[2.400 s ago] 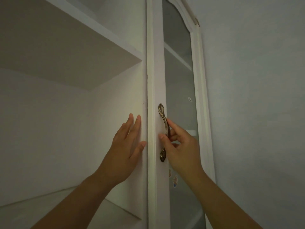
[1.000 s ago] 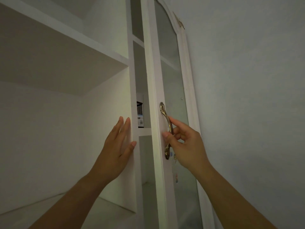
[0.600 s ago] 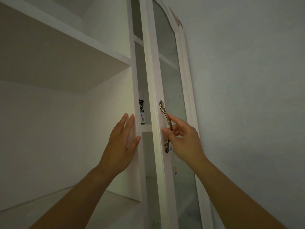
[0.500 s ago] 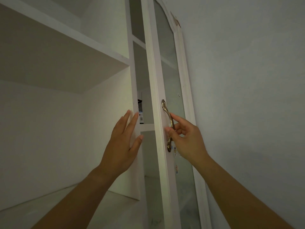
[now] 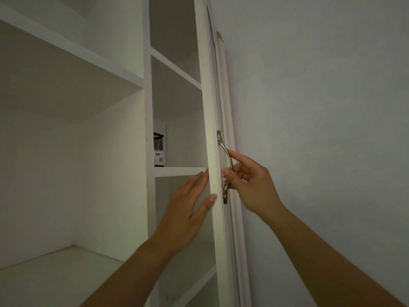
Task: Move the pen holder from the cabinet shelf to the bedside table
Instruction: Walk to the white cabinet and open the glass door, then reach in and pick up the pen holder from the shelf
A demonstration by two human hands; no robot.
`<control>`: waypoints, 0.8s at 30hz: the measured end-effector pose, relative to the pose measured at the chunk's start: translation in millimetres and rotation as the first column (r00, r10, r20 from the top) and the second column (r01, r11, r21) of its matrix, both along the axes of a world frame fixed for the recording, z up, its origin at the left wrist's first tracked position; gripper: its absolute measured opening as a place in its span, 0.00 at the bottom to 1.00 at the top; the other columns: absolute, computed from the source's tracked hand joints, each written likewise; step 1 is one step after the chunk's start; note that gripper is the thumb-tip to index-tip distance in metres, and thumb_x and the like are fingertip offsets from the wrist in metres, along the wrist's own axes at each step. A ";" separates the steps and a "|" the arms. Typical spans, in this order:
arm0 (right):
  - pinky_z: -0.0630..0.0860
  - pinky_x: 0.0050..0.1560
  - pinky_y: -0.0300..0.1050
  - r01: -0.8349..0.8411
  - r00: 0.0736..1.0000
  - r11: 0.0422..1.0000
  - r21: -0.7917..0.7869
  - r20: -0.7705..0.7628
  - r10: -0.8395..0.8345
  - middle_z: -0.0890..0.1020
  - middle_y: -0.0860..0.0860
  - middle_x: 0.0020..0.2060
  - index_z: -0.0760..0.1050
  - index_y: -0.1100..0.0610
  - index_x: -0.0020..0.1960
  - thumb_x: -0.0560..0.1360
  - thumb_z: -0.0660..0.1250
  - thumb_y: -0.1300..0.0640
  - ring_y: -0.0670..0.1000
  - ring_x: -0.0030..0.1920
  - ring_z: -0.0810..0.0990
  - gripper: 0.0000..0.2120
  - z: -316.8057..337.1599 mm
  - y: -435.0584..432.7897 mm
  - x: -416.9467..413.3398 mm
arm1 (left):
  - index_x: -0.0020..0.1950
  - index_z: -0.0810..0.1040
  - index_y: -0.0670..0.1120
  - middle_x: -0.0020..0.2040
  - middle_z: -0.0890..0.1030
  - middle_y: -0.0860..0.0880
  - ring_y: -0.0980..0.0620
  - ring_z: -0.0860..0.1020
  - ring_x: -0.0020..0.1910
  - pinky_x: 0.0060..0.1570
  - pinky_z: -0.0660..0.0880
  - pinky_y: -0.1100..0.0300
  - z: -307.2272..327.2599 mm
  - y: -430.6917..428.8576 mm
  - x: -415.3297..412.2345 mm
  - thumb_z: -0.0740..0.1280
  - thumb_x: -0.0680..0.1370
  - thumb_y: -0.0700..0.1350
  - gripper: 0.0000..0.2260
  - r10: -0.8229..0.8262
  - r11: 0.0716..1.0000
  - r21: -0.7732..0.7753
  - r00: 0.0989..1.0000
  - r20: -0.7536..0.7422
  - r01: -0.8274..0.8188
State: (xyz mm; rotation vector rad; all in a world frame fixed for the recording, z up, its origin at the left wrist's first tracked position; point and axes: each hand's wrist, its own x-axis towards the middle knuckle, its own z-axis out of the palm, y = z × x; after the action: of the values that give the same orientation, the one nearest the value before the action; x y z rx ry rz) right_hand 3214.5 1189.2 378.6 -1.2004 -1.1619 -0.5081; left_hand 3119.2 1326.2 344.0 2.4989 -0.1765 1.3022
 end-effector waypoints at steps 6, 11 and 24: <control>0.80 0.52 0.51 -0.041 0.997 0.999 -0.005 -0.061 0.040 0.81 0.48 0.46 0.71 0.45 0.62 0.72 0.67 0.54 0.50 0.46 0.82 0.19 -10.7 -22.1 8.3 | 0.73 0.54 0.60 0.73 0.60 0.61 0.66 0.58 0.70 0.71 0.58 0.53 -1.5 -24.9 8.6 0.53 0.75 0.61 0.26 -0.173 0.973 -0.159 0.985 -0.023 0.167; 0.74 0.54 0.32 -0.023 0.981 0.995 -0.094 -0.194 0.004 0.77 0.43 0.60 0.70 0.44 0.63 0.65 0.66 0.46 0.40 0.58 0.76 0.25 -74.5 -50.2 12.9 | 0.71 0.54 0.64 0.72 0.60 0.65 0.67 0.58 0.70 0.70 0.57 0.58 -4.6 -38.6 16.2 0.55 0.73 0.63 0.26 -0.273 0.934 -0.237 0.962 0.012 0.268; 0.76 0.48 0.34 -0.066 0.938 0.998 -0.017 -0.342 0.056 0.82 0.36 0.51 0.75 0.46 0.57 0.71 0.68 0.63 0.40 0.54 0.79 0.19 -149.3 -68.6 0.3 | 0.69 0.56 0.65 0.72 0.63 0.61 0.60 0.63 0.69 0.69 0.63 0.52 -6.4 -90.6 42.9 0.59 0.72 0.59 0.26 -0.402 0.847 -0.337 0.910 0.098 0.410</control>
State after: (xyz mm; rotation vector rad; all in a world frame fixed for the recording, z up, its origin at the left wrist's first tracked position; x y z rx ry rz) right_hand 3214.8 1120.6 229.3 -1.2164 -0.9065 -0.2233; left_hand 3162.2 1235.6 337.6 2.0035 -0.4160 1.0748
